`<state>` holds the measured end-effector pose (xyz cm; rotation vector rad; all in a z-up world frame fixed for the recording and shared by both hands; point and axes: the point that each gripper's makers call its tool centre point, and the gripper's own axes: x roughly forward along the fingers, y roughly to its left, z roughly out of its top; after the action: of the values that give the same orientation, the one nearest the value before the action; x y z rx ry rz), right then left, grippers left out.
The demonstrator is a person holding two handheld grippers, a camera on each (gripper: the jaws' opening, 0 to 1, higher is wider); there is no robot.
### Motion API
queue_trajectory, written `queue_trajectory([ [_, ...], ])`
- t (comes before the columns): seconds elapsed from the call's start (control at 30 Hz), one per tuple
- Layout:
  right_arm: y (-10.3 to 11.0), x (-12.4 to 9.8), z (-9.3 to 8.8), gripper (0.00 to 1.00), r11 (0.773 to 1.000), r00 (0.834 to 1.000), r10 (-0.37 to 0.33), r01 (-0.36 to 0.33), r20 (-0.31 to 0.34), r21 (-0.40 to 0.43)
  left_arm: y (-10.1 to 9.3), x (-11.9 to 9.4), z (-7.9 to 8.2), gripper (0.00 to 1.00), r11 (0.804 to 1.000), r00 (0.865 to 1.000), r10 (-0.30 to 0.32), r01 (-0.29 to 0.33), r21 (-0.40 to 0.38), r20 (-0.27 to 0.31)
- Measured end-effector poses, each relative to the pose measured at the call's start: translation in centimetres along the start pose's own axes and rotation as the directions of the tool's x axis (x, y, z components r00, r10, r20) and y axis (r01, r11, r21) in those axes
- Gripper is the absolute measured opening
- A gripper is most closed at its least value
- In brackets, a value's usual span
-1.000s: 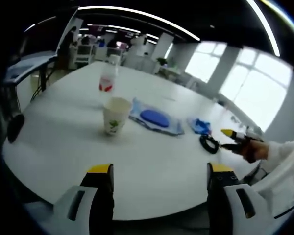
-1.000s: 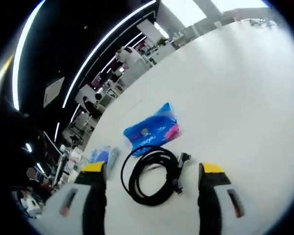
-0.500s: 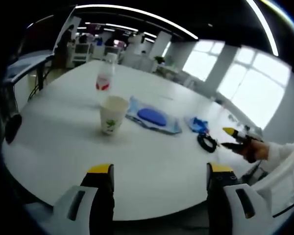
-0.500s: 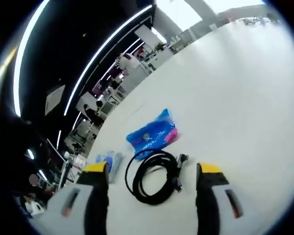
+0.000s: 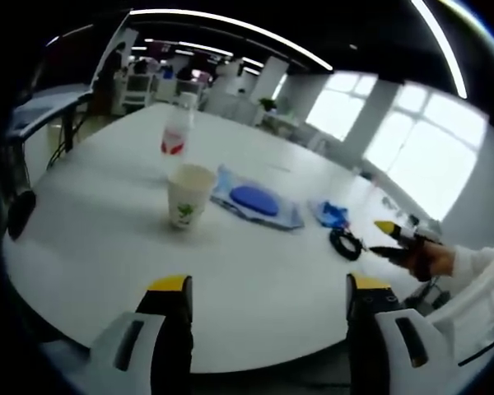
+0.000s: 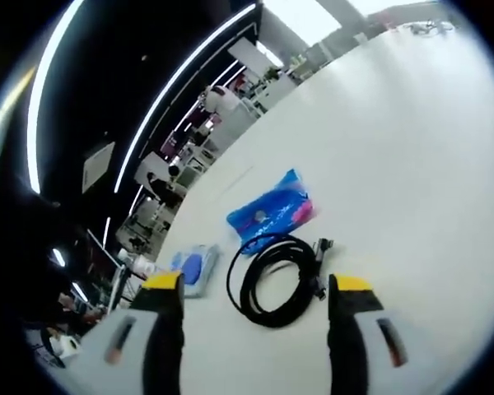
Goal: Arrange the tabletop items into an orderly group along one side of the table until the central work area is clear of visible clutter.
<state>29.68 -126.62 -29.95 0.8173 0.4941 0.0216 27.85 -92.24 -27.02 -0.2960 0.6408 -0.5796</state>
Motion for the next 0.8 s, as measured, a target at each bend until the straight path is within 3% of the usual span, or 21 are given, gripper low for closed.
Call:
queue_trajectory([
  [0.13, 1.0, 0.5, -0.1, 0.72, 1.000, 1.000, 0.009, -0.009, -0.004, -0.008, 0.0, 0.0, 0.1, 0.72, 1.000, 1.000, -0.003, 0.003, -0.002, 0.002],
  [0.23, 0.8, 0.5, 0.1, 0.69, 0.999, 1.000, -0.017, 0.017, -0.012, -0.031, 0.0, -0.1, 0.2, 0.72, 1.000, 1.000, -0.003, 0.003, -0.006, 0.008],
  [0.37, 0.7, 0.5, 1.3, 0.69, 1.000, 0.999, -0.029, 0.029, 0.031, -0.007, 0.0, -0.1, 0.3, 0.71, 1.000, 1.000, -0.004, 0.004, -0.008, 0.013],
  [0.43, 0.6, 0.4, 1.6, 0.68, 0.997, 0.998, -0.053, 0.055, 0.035, -0.046, 0.0, -0.1, 0.4, 0.71, 1.000, 1.000, -0.005, 0.005, -0.008, 0.017],
  [0.5, 1.0, 0.4, 1.6, 0.68, 0.996, 0.999, -0.045, 0.047, 0.024, -0.081, 0.0, -0.1, 0.5, 0.71, 1.000, 1.000, -0.005, 0.005, -0.010, 0.020],
  [0.8, 3.7, 3.1, 1.5, 0.67, 0.996, 0.999, 0.039, -0.039, 0.000, -0.083, 0.1, -0.2, 0.7, 0.71, 1.000, 0.999, -0.006, 0.007, -0.016, 0.033],
])
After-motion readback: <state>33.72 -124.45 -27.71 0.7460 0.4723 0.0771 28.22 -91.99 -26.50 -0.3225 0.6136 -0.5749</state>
